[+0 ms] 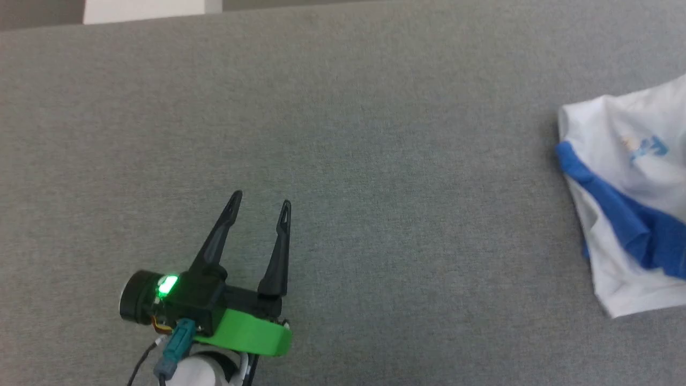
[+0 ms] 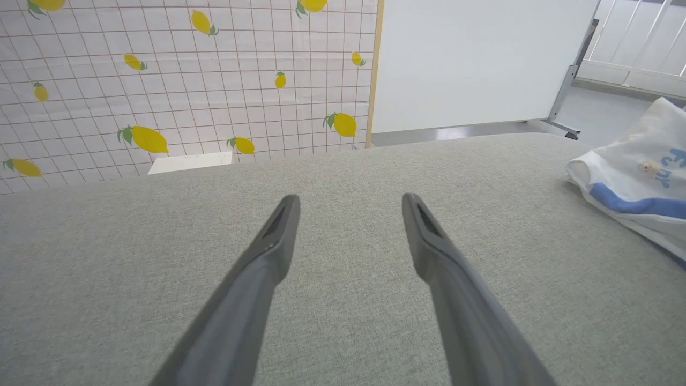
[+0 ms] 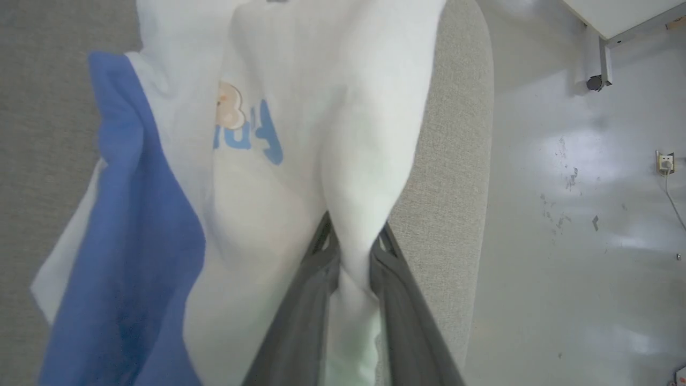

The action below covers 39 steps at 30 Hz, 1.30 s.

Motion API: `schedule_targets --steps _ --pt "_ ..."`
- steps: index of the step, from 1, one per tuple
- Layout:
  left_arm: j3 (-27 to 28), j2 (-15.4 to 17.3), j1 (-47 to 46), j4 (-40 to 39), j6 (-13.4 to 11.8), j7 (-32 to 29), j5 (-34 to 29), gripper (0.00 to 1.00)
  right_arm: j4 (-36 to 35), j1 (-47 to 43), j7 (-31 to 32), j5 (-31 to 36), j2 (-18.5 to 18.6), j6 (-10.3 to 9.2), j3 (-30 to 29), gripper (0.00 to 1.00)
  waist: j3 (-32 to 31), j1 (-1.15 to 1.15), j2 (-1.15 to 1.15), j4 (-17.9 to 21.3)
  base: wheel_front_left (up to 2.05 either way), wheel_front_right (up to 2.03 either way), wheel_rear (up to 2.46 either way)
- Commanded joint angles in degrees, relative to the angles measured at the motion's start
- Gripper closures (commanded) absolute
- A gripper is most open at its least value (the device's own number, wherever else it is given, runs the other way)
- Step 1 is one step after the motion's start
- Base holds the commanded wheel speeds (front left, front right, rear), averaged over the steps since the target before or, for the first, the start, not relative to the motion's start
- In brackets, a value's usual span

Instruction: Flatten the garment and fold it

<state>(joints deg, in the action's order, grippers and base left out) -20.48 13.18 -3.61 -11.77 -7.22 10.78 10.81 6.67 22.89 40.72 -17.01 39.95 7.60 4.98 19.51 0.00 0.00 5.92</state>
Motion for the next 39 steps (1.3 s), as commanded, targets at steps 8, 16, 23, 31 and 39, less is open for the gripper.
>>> schedule_targets --steps 8,16,23,31,39 --pt "0.1 2.0 -5.0 -2.2 0.6 -2.0 -2.4 0.00 4.7 5.7 -2.9 -0.6 7.3 -0.11 -2.5 1.00 11.3 0.00 0.00 2.5 0.00 0.00 0.00" --pt "0.6 2.9 -7.0 -5.2 -0.1 -2.1 -3.9 0.00 8.3 8.1 -6.3 0.0 11.0 -0.11 -4.2 1.00 16.4 0.00 0.00 2.8 0.00 0.00 0.00" --pt "0.6 4.2 -8.0 -6.8 -0.5 -1.3 -5.9 0.00 11.2 9.9 -8.6 2.5 9.9 -0.11 -4.7 0.90 18.8 0.00 0.00 3.1 0.00 0.00 0.00" --pt "0.4 4.6 -8.7 -7.3 -1.1 0.4 -7.1 0.00 13.8 12.1 -11.0 5.6 7.8 -0.11 -4.3 0.00 19.1 0.00 0.00 4.2 0.00 0.00 0.00" --pt "2.0 2.1 -5.7 -5.4 -2.9 1.4 -2.4 0.00 15.3 11.7 -12.1 6.4 5.5 -0.11 -3.9 0.00 12.3 0.00 0.00 4.5 0.00 0.00 0.00"
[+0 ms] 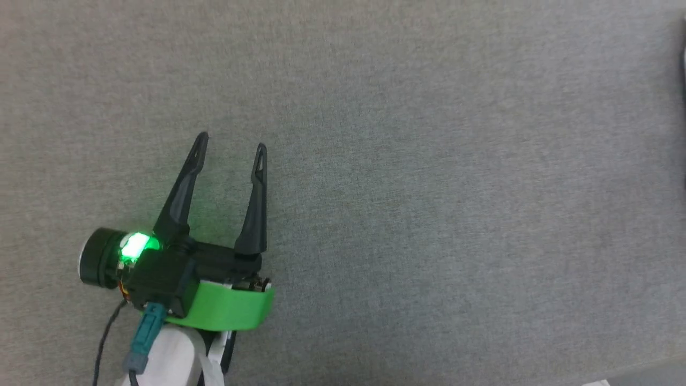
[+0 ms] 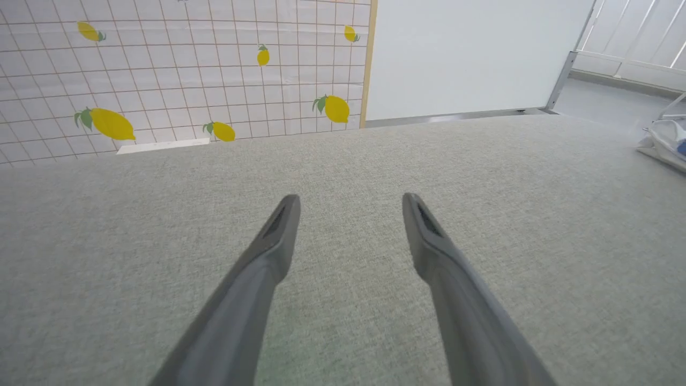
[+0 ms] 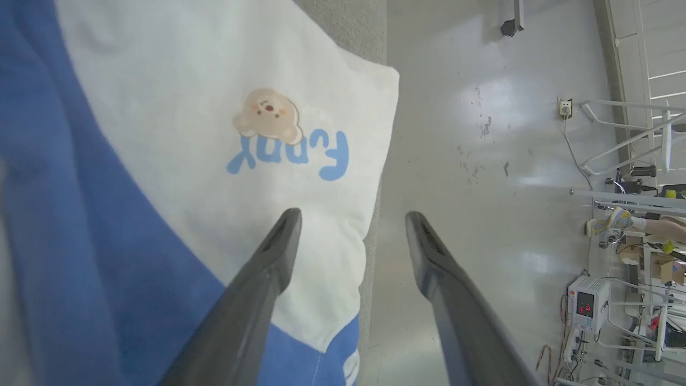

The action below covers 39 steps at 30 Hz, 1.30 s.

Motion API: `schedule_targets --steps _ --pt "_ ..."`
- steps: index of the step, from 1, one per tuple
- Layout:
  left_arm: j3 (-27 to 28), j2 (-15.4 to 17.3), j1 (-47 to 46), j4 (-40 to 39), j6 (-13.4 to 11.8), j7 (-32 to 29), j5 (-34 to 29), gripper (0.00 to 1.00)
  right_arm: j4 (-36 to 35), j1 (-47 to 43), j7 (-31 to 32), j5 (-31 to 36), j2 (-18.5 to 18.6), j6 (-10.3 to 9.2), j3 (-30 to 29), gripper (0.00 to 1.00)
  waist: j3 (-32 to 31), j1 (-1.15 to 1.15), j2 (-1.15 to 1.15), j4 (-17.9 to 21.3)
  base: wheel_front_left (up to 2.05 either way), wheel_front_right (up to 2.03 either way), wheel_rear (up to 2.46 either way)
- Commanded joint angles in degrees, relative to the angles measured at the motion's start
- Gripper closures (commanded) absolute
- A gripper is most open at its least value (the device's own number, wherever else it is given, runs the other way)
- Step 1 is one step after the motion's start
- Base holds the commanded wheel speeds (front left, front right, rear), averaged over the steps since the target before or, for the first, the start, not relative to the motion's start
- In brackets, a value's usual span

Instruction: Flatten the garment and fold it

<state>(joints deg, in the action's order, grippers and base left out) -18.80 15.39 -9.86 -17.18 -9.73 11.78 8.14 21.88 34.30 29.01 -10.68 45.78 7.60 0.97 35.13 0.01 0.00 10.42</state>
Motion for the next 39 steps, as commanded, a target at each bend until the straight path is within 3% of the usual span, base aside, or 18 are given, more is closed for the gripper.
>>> schedule_targets --steps 1,14,15,27,31,39 --pt "0.4 -0.2 1.6 0.8 -0.4 0.4 0.9 0.00 -0.1 -0.6 -0.7 -0.4 -1.2 -0.11 0.7 0.00 -5.7 -0.01 0.00 -0.1 0.00 0.00 0.00" --pt "3.2 -2.6 9.1 5.2 -6.3 2.1 2.1 0.00 -8.5 -12.3 -7.3 -6.9 -12.7 -0.11 0.8 0.00 -23.4 -0.01 0.00 -3.7 0.00 0.00 0.00" --pt "3.3 -2.5 10.8 6.2 -6.1 2.3 3.0 0.00 -11.6 -16.1 -9.7 -6.8 -16.3 -0.11 -0.4 0.00 -26.3 -0.01 0.00 -4.6 0.00 0.00 0.00" --pt "2.2 -2.4 15.8 8.1 -5.8 2.9 3.2 0.00 -25.4 -31.5 -19.8 1.5 -33.3 -0.11 -6.0 0.00 -33.8 -0.01 0.00 -8.4 0.00 0.00 0.00" --pt "2.1 -2.8 17.3 8.1 -4.7 3.1 4.5 0.00 -28.7 -35.8 -24.6 6.5 -38.6 -0.11 -8.4 0.00 -34.8 -0.01 0.00 -9.3 0.00 0.00 0.00" --pt "3.8 -4.4 19.1 8.4 -3.7 3.2 5.9 0.00 -30.4 -41.5 -31.7 12.2 -42.8 -0.11 -10.1 0.00 -34.8 -0.01 0.00 -9.7 0.00 0.00 0.00"
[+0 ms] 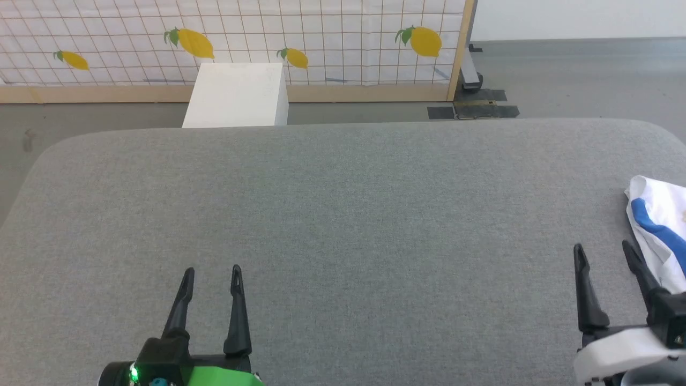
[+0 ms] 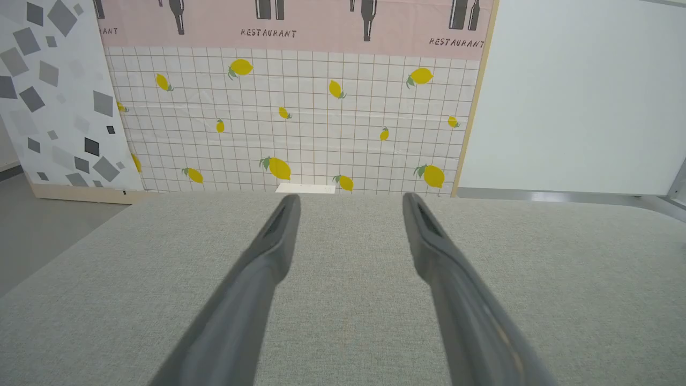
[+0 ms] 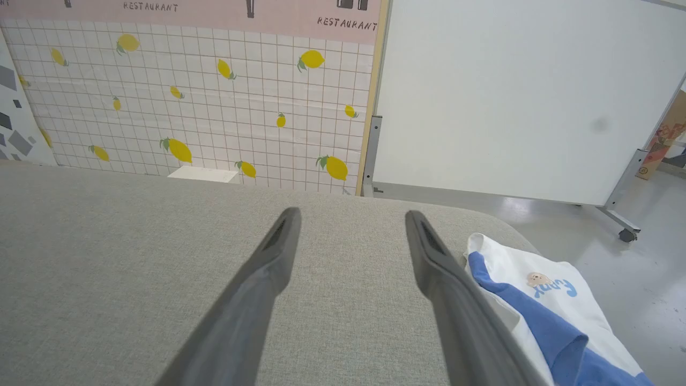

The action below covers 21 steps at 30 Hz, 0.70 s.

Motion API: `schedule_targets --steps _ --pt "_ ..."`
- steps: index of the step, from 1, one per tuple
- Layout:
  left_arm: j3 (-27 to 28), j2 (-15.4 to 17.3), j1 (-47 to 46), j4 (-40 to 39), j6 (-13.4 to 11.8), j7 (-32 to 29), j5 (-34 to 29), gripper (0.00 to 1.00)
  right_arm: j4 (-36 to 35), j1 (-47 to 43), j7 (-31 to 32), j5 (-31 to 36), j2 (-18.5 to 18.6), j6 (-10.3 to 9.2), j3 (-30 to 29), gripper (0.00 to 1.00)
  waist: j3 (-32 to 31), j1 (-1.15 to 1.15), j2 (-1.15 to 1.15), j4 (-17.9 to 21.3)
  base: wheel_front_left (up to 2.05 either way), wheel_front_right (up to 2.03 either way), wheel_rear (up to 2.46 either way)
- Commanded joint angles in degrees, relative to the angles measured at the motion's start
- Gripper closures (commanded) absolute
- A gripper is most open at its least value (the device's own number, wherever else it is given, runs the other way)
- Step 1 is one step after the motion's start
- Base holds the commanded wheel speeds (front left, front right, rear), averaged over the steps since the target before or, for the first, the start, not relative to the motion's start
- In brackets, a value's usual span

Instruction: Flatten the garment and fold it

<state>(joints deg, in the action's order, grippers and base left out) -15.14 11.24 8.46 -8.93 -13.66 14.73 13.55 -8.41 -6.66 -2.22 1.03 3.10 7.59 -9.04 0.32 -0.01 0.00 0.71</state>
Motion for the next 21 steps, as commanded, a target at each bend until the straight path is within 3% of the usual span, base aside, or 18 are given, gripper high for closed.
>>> schedule_targets --steps 1,20,21 --pt "0.4 -0.4 0.9 0.3 0.3 0.3 0.4 0.00 0.3 -0.9 -1.2 0.8 -0.1 -0.10 0.0 0.00 0.1 0.01 0.00 0.1 0.00 0.00 0.00" --pt "3.4 -3.8 3.1 5.0 4.3 0.3 -1.4 0.00 6.6 -2.2 -6.7 -2.1 -0.2 -0.10 2.1 0.00 -0.6 0.01 0.00 1.0 0.00 0.00 0.00" --pt "3.4 -3.7 2.3 4.9 4.1 0.0 -1.2 1.00 6.6 -1.7 -6.4 -2.0 -0.1 0.00 1.9 1.00 -0.6 0.01 0.00 1.0 0.00 0.00 0.00"
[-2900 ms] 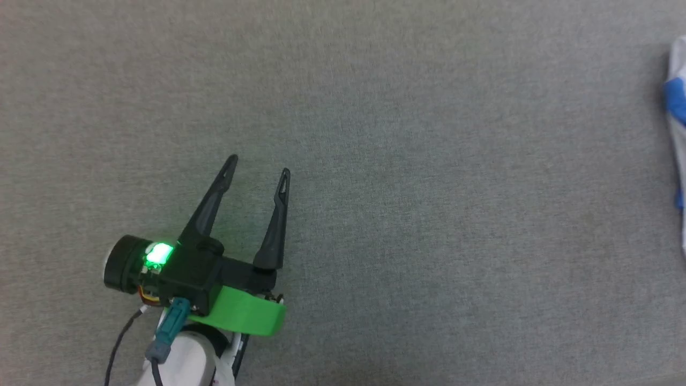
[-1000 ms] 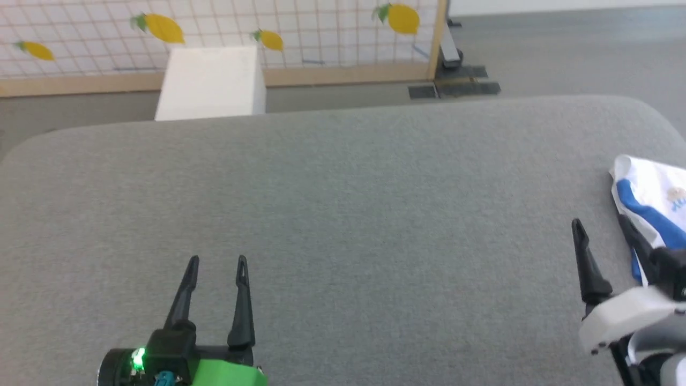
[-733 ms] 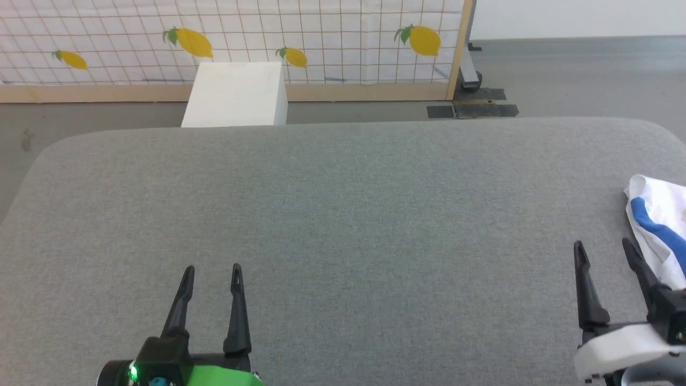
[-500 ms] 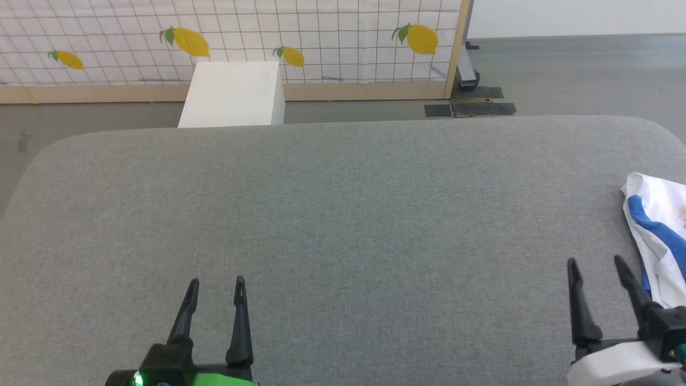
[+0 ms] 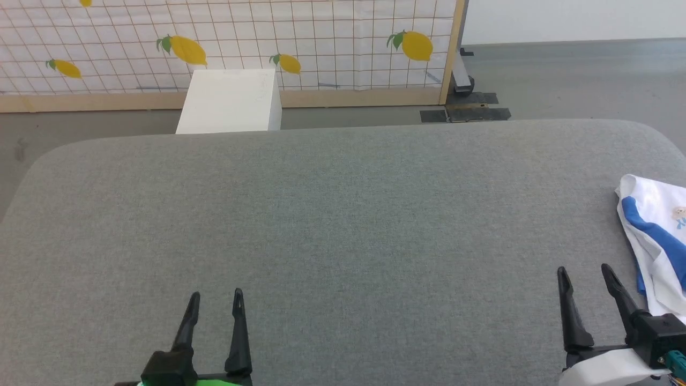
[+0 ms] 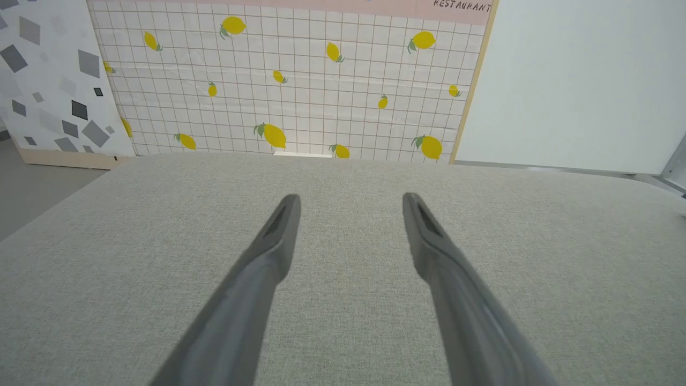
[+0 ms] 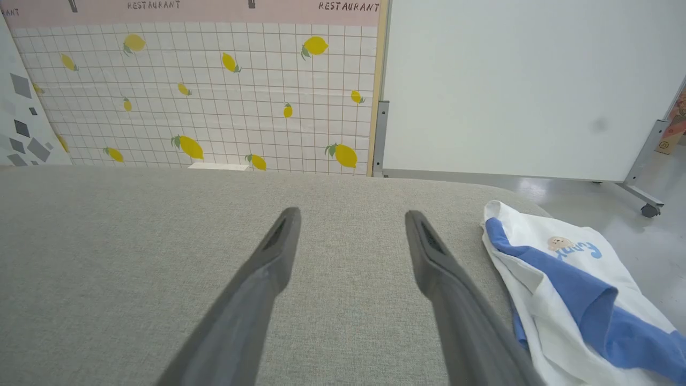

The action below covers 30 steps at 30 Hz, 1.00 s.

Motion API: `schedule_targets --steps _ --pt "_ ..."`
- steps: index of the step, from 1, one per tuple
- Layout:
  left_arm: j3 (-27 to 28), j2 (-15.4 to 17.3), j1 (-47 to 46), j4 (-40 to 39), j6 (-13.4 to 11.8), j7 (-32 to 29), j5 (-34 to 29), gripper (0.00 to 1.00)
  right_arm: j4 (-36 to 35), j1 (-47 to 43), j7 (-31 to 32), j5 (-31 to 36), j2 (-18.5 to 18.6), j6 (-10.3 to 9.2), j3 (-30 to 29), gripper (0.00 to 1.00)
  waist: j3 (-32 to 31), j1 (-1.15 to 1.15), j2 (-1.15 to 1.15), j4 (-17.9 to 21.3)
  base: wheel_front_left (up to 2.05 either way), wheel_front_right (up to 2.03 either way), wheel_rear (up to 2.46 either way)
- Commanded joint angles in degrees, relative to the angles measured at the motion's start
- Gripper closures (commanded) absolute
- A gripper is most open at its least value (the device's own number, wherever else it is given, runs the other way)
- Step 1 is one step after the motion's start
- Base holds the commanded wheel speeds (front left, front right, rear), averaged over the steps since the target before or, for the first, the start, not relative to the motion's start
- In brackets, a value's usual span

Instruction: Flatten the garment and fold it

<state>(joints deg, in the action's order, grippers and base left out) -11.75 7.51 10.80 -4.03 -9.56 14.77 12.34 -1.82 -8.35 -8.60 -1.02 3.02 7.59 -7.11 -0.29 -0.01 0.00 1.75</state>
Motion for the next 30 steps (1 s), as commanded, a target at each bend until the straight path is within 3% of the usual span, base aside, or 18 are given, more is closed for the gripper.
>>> schedule_targets --steps 1,30 --pt "0.0 0.0 0.0 0.0 0.0 -0.1 0.0 1.00 0.0 0.0 0.0 0.0 0.0 0.00 0.0 1.00 0.0 0.01 0.00 0.0 0.00 0.00 0.00" --pt "2.3 -0.9 -2.2 0.8 1.9 -3.0 -2.5 1.00 0.4 1.7 1.8 0.2 0.0 -0.02 1.4 1.00 0.1 0.01 0.00 -0.3 0.00 0.00 0.00"
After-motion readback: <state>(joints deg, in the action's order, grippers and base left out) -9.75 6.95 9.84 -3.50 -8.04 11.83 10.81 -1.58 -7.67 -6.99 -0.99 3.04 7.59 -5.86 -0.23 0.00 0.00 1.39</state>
